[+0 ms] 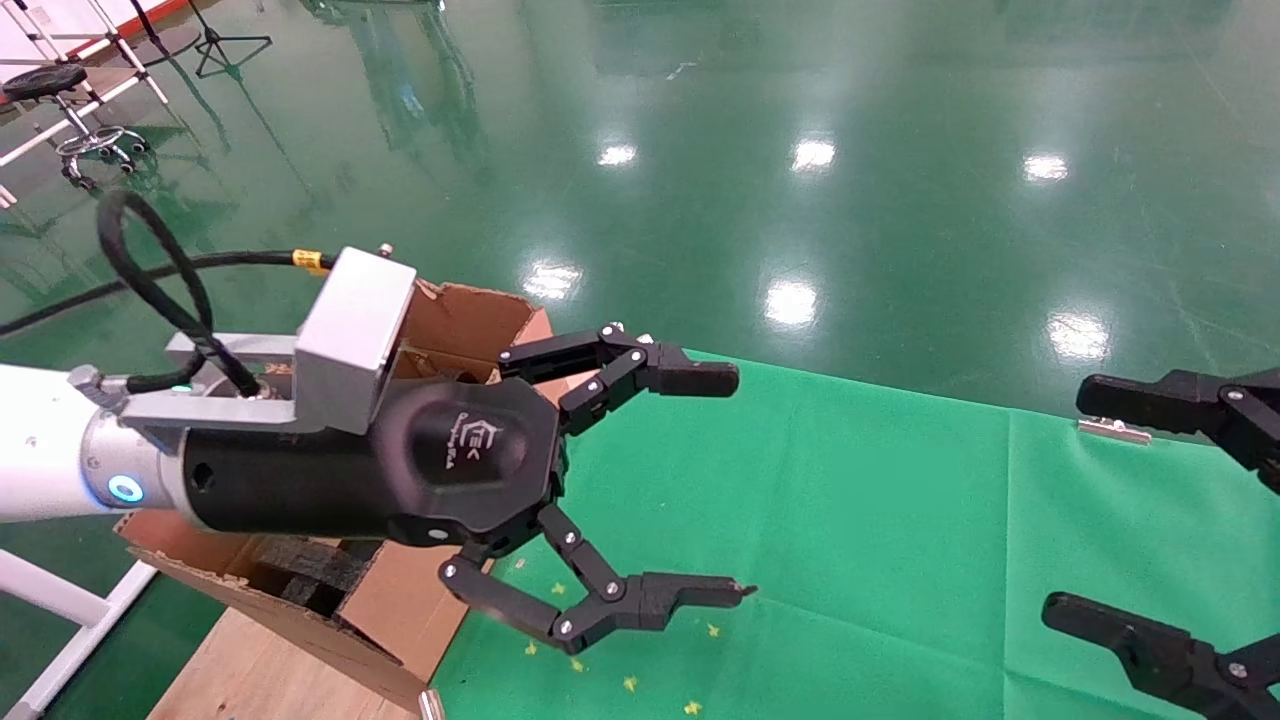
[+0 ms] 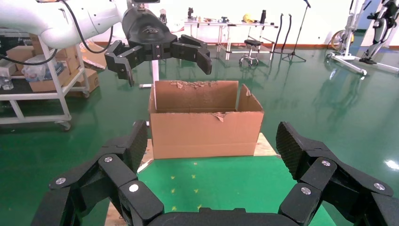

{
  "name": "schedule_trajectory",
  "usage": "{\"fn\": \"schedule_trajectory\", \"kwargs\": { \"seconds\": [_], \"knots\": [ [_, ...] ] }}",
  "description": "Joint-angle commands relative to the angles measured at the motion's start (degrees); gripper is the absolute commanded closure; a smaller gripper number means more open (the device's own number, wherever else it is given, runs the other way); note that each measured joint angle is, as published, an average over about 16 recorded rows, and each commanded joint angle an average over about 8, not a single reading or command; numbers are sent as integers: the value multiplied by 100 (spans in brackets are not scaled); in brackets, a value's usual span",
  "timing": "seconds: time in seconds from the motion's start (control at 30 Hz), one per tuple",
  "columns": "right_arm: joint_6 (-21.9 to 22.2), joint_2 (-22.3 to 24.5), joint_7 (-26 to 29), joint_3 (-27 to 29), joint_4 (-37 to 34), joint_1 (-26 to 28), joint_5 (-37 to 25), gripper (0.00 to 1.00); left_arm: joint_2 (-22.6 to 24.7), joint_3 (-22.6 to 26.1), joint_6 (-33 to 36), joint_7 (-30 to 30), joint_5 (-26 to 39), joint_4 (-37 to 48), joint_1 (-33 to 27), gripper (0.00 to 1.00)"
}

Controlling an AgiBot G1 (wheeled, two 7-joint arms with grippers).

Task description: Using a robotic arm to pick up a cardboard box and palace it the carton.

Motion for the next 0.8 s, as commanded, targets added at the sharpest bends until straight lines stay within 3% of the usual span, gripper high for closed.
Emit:
{"fn": "schedule_trajectory", "kwargs": {
  "seconds": [0.03, 0.8],
  "knots": [
    [0, 0, 0, 0, 0, 0, 0, 0, -1, 11, -2, -3, 7, 7, -10, 0],
    [0, 0, 0, 0, 0, 0, 0, 0, -6, 48, -12, -13, 29, 26, -45, 0]
  ]
}}
